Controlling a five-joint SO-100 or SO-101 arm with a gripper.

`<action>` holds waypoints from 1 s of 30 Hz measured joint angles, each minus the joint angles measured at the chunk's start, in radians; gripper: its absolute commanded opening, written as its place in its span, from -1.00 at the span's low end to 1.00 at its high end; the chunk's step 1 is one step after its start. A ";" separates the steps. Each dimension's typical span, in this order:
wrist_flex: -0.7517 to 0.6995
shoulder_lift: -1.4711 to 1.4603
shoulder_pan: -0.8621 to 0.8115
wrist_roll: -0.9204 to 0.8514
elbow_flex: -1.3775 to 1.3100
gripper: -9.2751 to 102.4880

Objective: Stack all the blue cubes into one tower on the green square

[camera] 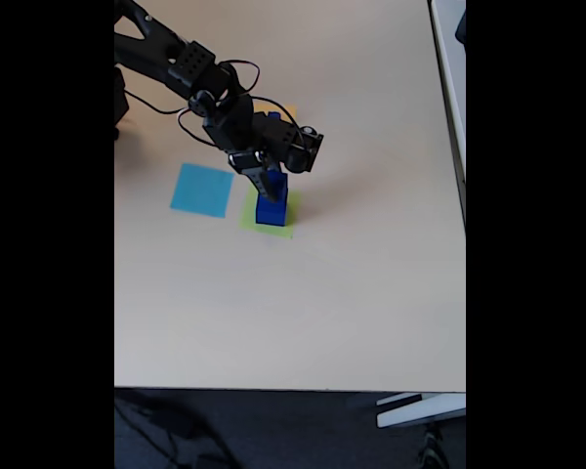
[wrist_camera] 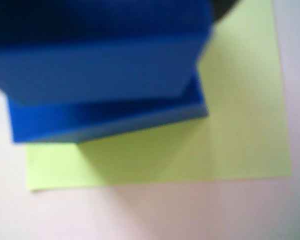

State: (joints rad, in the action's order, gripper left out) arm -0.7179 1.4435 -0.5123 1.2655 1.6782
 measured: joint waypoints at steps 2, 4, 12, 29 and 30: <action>0.000 0.000 0.000 -0.015 0.000 -0.66; 0.000 0.000 0.000 -0.031 0.000 -0.66; 0.005 0.000 -0.015 -0.086 0.000 -0.67; 0.025 0.000 -0.006 -0.155 0.000 -0.70; 0.025 0.000 0.000 -0.161 0.000 -0.70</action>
State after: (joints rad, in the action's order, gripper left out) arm -0.6934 1.4435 -0.5123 1.1045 1.6782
